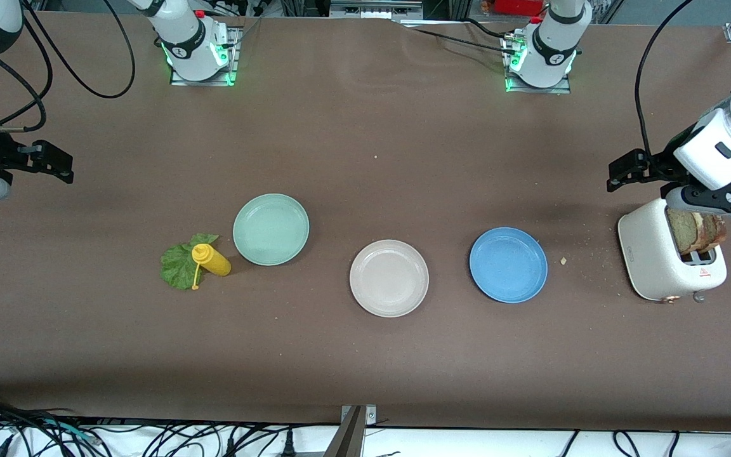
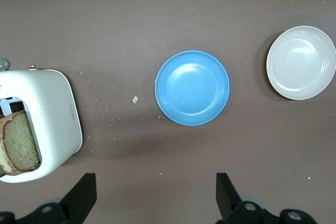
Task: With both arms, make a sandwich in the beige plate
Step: 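Move the left gripper over the toaster toward the bread slices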
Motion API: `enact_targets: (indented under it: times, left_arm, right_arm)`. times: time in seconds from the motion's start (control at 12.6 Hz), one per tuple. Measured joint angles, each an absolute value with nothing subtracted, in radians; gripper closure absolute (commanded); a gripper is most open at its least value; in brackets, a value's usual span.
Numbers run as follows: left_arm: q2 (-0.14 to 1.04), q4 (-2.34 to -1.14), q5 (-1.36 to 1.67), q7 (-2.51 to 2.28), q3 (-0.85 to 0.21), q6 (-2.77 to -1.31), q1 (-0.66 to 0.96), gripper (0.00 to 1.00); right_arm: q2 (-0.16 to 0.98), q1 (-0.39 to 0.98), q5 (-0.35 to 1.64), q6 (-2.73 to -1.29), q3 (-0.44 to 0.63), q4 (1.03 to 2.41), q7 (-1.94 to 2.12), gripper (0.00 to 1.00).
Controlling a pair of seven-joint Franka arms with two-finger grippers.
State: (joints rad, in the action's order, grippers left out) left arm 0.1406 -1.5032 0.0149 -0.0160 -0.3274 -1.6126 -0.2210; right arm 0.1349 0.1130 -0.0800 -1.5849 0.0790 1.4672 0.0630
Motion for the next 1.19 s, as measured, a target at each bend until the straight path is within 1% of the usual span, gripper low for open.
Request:
enact_targets:
  times: [0.4,1.19]
  left_arm:
    - [0.141,-1.493,0.015,-0.014,-0.325,-1.613,-0.244,0.01]
    - [0.141,-1.490,0.015,-0.013,-0.324,-1.613,-0.280,0.01]
  right_arm:
    - [0.135,0.113,-0.020,-1.585,0.079,1.467,0.063,0.00]
    - [0.135,0.113,-0.015,-1.585,0.079,1.466,0.063,0.00]
